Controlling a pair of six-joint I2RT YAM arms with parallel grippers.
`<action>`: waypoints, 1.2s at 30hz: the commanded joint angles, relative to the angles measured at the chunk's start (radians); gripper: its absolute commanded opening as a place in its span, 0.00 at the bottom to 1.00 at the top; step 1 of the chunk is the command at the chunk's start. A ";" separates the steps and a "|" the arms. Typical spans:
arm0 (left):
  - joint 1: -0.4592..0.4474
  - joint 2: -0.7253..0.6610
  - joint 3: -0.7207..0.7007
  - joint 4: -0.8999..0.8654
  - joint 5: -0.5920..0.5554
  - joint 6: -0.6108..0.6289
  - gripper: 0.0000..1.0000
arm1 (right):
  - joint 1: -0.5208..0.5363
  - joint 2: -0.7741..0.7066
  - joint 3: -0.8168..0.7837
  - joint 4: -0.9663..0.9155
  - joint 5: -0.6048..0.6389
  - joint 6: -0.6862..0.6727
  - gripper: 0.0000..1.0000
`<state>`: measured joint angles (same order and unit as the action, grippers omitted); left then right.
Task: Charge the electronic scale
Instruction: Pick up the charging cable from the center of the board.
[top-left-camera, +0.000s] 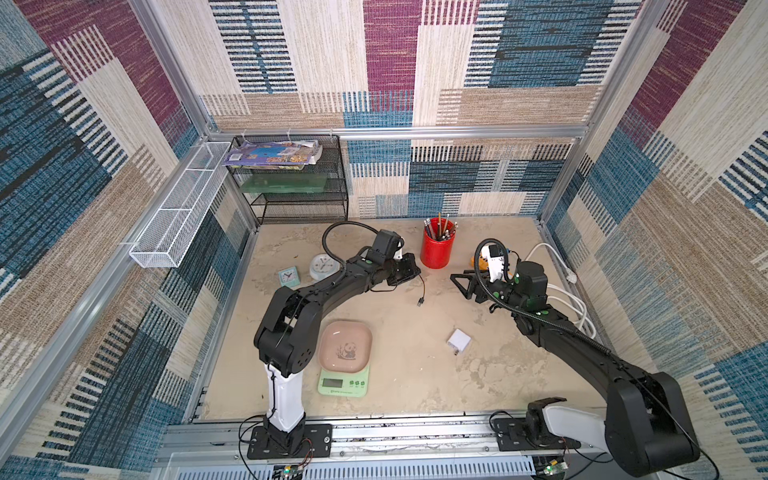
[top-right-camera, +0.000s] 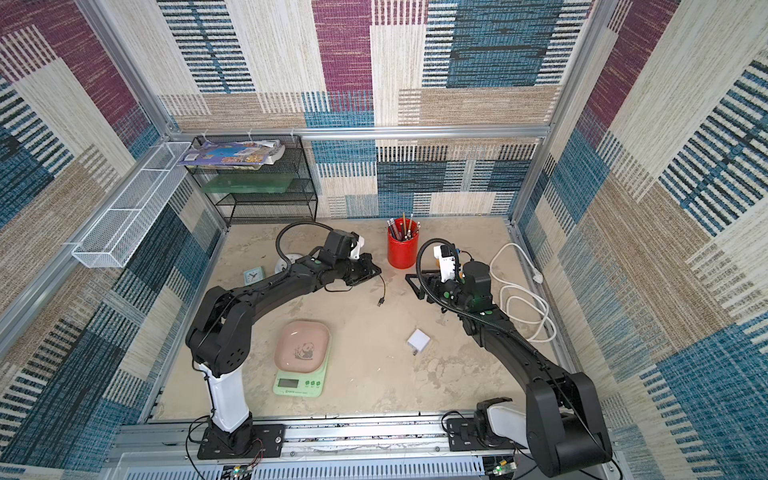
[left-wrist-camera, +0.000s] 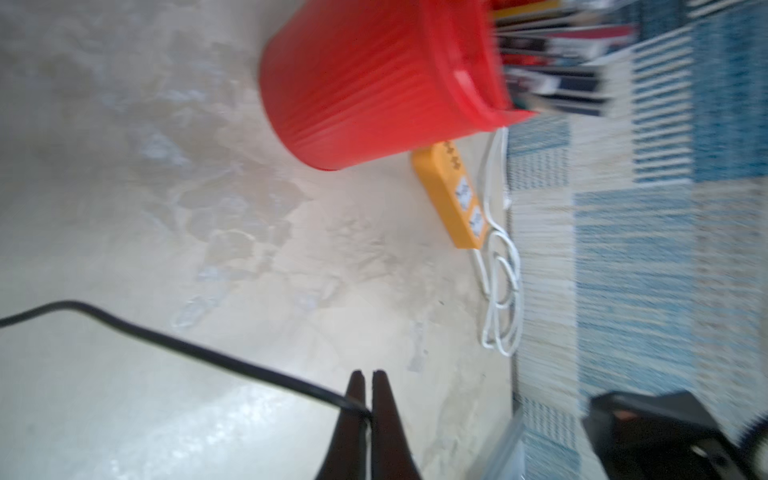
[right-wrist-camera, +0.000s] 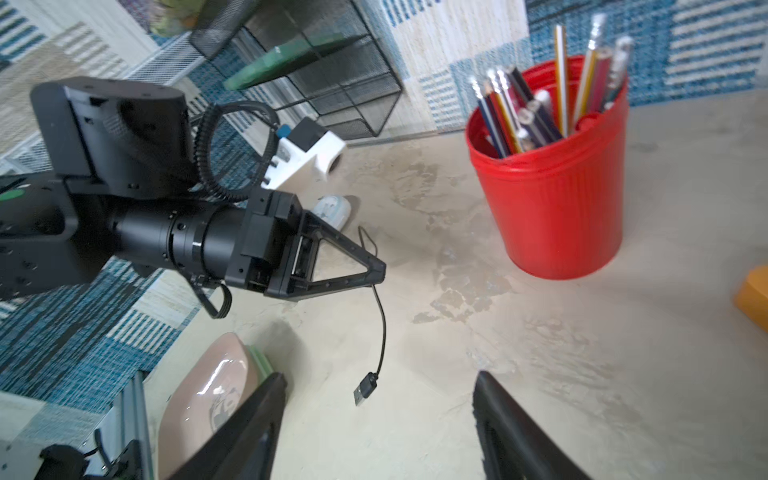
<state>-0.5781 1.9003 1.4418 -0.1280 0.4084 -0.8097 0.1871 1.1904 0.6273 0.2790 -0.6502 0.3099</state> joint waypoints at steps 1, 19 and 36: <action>-0.002 -0.079 -0.012 0.071 0.162 0.068 0.00 | 0.017 -0.060 0.002 0.046 -0.102 -0.033 0.73; -0.007 -0.314 -0.046 0.128 0.489 0.158 0.00 | 0.143 -0.195 0.072 -0.084 -0.081 -0.097 0.69; -0.019 -0.372 -0.098 0.116 0.439 0.264 0.30 | 0.218 -0.141 0.135 -0.034 -0.043 0.017 0.00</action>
<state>-0.5964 1.5604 1.3605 -0.0288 0.8654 -0.6228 0.4046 1.0523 0.7452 0.1905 -0.7322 0.2676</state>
